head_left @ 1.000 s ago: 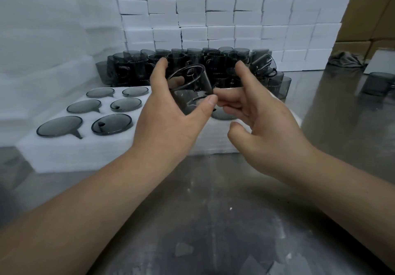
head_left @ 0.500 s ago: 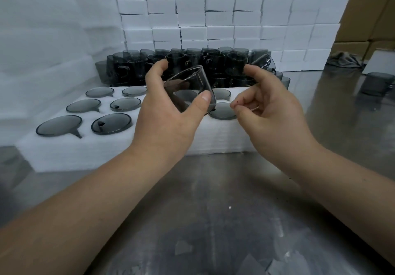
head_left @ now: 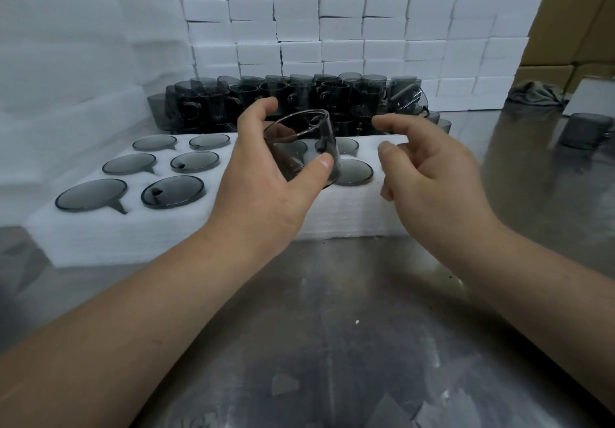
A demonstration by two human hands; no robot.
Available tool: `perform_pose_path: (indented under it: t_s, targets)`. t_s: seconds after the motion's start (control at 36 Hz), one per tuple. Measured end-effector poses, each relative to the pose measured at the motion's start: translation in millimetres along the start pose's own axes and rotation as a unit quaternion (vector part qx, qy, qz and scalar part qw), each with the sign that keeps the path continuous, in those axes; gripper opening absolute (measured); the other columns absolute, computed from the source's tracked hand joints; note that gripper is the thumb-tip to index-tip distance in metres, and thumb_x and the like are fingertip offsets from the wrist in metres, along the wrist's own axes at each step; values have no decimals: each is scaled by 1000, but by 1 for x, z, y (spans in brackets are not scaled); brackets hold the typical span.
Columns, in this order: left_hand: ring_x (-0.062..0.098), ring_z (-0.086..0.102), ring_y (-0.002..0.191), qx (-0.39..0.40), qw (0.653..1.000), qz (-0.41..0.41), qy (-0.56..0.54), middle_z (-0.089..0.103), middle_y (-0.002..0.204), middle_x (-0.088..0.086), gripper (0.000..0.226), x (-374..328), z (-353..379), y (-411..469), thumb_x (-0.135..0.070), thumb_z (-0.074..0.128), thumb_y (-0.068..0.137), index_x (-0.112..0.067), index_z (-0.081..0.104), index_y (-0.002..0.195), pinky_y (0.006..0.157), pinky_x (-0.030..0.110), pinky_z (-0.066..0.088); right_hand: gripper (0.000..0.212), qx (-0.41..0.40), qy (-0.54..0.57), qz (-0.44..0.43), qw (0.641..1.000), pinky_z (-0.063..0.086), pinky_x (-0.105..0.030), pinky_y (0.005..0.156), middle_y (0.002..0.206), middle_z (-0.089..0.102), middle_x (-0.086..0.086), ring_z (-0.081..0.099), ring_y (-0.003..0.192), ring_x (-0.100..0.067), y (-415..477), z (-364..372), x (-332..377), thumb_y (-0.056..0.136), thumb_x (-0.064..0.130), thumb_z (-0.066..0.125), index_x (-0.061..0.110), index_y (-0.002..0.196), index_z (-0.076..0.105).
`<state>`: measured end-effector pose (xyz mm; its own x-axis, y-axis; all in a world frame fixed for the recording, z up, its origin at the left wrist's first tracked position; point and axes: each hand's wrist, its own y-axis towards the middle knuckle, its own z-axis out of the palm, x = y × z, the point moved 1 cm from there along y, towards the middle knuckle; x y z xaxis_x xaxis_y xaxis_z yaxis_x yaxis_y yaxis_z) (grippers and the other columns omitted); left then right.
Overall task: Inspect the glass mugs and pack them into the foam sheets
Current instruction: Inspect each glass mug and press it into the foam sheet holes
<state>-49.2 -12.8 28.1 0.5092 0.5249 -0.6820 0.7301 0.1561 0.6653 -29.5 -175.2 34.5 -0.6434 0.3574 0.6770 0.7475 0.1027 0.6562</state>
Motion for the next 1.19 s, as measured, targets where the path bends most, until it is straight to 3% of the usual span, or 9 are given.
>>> perform_pose_path:
  t_s: [0.17,0.36,0.56,0.67,0.78,0.92,1.0,1.11,1.19]
  targets:
    - [-17,50,84,2,1000,0,-22,48,100,-18,72,-5,0,0,-37,59,68,-22,28,131,75,0,37,33,27,-26,-18,999,50,-42,73,53,50,17,59,67,-17,-1,2,1,87,19,53,51,93,47]
    - [1,57,95,17,995,-2,-94,56,104,-11,58,-6,-1,1,-25,53,71,-24,27,123,87,26,47,28,22,-6,-14,1000,45,-29,64,60,55,17,57,64,-8,0,3,0,77,27,49,51,92,47]
    - [-7,56,81,-7,997,7,-76,49,110,-9,59,-5,1,2,-28,61,68,-28,29,118,73,9,43,29,-62,18,1,998,41,-9,60,67,58,18,54,64,3,9,-8,-6,79,19,46,41,97,51]
    - [-4,56,88,-18,998,3,-54,50,109,-10,70,-4,2,3,-35,68,63,-29,28,120,74,9,43,29,-75,54,-3,996,39,-5,56,61,53,24,53,58,7,10,-12,-4,85,7,45,33,99,49]
    - [-7,51,99,-12,1000,21,4,50,107,-16,76,-3,1,1,-40,74,62,-34,26,121,84,8,41,27,-26,45,-30,998,40,-10,61,71,54,27,49,63,2,5,-8,4,79,25,49,46,96,46]
    - [-8,46,97,-21,991,81,100,45,105,-15,89,-9,2,-3,-45,73,60,-17,31,133,83,-2,30,42,59,-21,-47,997,48,-23,76,88,58,23,57,80,1,-4,3,14,65,58,51,53,105,39]
    - [0,43,96,-13,982,118,145,42,107,-10,87,-12,2,-5,-41,69,62,-15,29,135,86,5,32,58,72,-46,-36,996,49,-31,83,94,59,24,58,88,4,-5,5,15,59,66,51,50,112,35]
    - [6,38,99,-25,969,150,197,37,109,-8,91,-11,4,-7,-26,78,61,-8,30,135,88,21,33,67,73,-59,-34,995,48,-27,86,90,55,34,55,95,10,-7,6,15,54,70,54,54,116,33]
    - [3,33,97,-29,964,164,209,39,108,-3,89,-12,5,-7,-23,79,61,-3,32,135,87,22,33,77,68,-72,-24,995,48,-26,85,92,54,33,55,97,7,-7,8,15,52,71,53,48,124,37]
